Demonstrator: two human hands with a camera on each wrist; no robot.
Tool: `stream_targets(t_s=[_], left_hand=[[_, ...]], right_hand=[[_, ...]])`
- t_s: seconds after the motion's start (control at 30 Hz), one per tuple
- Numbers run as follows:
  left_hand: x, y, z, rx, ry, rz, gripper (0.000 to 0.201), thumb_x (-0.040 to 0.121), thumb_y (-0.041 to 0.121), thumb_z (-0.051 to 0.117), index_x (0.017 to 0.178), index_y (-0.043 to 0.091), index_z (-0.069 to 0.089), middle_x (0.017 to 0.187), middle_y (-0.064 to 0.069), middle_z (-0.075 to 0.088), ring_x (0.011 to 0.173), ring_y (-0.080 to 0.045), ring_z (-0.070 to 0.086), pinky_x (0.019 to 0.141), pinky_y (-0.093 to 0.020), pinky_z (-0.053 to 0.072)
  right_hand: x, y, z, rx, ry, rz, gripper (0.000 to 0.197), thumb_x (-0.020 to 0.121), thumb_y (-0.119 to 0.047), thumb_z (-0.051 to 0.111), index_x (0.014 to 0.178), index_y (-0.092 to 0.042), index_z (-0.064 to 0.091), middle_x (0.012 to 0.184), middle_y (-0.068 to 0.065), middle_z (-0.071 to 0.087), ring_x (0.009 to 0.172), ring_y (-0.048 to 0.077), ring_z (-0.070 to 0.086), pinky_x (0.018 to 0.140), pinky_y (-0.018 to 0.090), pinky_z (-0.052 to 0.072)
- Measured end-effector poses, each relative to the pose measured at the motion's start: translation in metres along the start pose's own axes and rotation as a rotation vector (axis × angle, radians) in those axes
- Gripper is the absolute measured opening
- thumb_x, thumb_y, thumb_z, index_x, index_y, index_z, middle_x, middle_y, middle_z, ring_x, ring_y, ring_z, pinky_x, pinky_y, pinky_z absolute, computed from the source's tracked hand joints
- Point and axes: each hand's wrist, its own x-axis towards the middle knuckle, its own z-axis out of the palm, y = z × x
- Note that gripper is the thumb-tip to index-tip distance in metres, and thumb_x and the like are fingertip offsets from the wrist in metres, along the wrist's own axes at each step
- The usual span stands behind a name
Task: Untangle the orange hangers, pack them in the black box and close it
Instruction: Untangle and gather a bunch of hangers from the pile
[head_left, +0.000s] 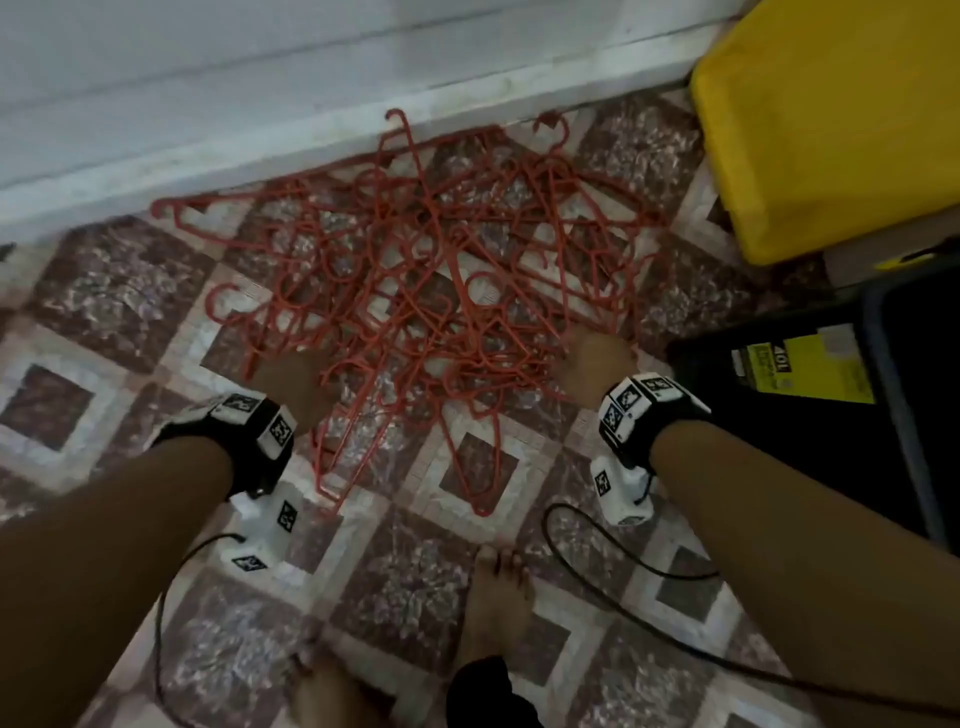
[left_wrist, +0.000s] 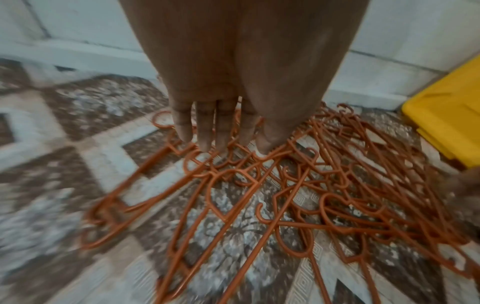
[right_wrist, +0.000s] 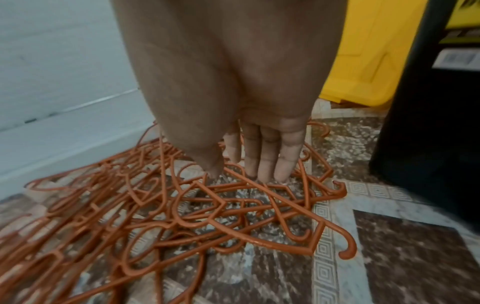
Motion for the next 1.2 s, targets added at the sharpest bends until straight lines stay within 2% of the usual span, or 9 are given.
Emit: stream_targets(t_s=[0.1,0.27,0.37,0.47,0.63,0.7,0.97,1.1,1.2], left_hand=[[0.037,0.011,0.011,0.011,0.074,0.043,0.064,0.094,0.042,0.057,0.148,0.018,0.035,0.146,-0.018,0.043,0.120,-0.042,0.052,0.089,-0.046,0.048],[0.091,0.023,0.019,-0.015,0.135,-0.049,0.083,0.086,0.058,0.061,0.151,0.021,0.024,0.150,-0.019,0.029,0.125,-0.045,0.044,0.096,-0.054,0.046],[0.110,0.027,0.022,0.023,0.113,-0.059,0.080,0.084,0.057,0.064,0.147,0.022,0.031,0.148,-0.020,0.030,0.123,-0.046,0.046,0.096,-0.054,0.047],[0.121,0.024,0.025,0.073,0.136,-0.032,0.062,0.081,0.053,0.067,0.128,0.017,0.048,0.144,-0.021,0.036,0.114,-0.044,0.051,0.088,-0.055,0.051],[0.121,0.024,0.012,-0.042,0.193,0.012,0.040,0.084,0.043,0.068,0.088,0.003,0.062,0.088,-0.020,0.068,0.072,-0.036,0.065,0.053,-0.033,0.049],[0.116,0.022,0.003,-0.105,0.226,0.021,0.043,0.089,0.042,0.064,0.082,0.000,0.069,0.078,-0.021,0.070,0.067,-0.036,0.067,0.054,-0.035,0.051],[0.087,0.014,-0.011,-0.217,0.264,0.062,0.020,0.092,0.032,0.062,0.083,0.015,0.063,0.072,-0.005,0.066,0.062,-0.020,0.059,0.050,-0.025,0.037],[0.068,0.022,-0.017,-0.314,0.268,0.084,0.014,0.090,0.026,0.065,0.082,0.014,0.064,0.074,-0.003,0.067,0.069,-0.023,0.063,0.054,-0.025,0.038],[0.057,0.023,-0.012,-0.299,0.260,0.106,0.011,0.087,0.021,0.068,0.084,0.016,0.059,0.072,0.002,0.060,0.064,-0.016,0.055,0.051,-0.024,0.032]], right_hand=[[0.031,0.006,0.010,-0.003,0.115,0.012,0.044,0.097,-0.024,0.064,0.137,-0.008,0.053,0.130,0.019,0.062,0.110,0.038,0.063,0.088,0.039,0.054],[0.067,0.010,0.021,-0.101,0.169,0.077,0.059,0.095,-0.031,0.067,0.146,-0.013,0.043,0.151,0.020,0.037,0.132,0.045,0.045,0.104,0.051,0.048],[0.076,0.012,0.026,-0.144,0.157,0.079,0.048,0.096,-0.022,0.065,0.140,-0.012,0.048,0.147,0.022,0.039,0.124,0.045,0.051,0.097,0.048,0.049],[0.080,0.012,0.030,-0.110,0.203,0.066,0.038,0.096,-0.003,0.058,0.133,-0.009,0.055,0.136,0.022,0.048,0.112,0.043,0.058,0.089,0.043,0.050],[0.079,0.018,0.025,-0.032,0.203,0.028,0.026,0.091,0.002,0.056,0.115,-0.003,0.066,0.112,0.020,0.063,0.100,0.040,0.063,0.079,0.037,0.052],[0.074,0.023,0.021,0.041,0.206,0.024,0.023,0.092,-0.002,0.059,0.114,-0.004,0.067,0.108,0.016,0.065,0.096,0.037,0.064,0.075,0.031,0.047],[0.036,0.028,0.013,0.237,0.371,0.002,0.021,0.089,0.000,0.058,0.108,-0.009,0.062,0.110,0.016,0.064,0.101,0.034,0.061,0.089,0.040,0.052],[0.021,0.021,0.003,0.380,0.408,0.040,0.032,0.092,0.002,0.055,0.117,-0.018,0.054,0.099,0.011,0.064,0.085,0.030,0.063,0.071,0.038,0.055],[0.018,0.013,-0.007,0.476,0.443,0.076,0.038,0.095,0.002,0.052,0.128,-0.018,0.052,0.101,0.009,0.064,0.089,0.028,0.062,0.074,0.034,0.049]])
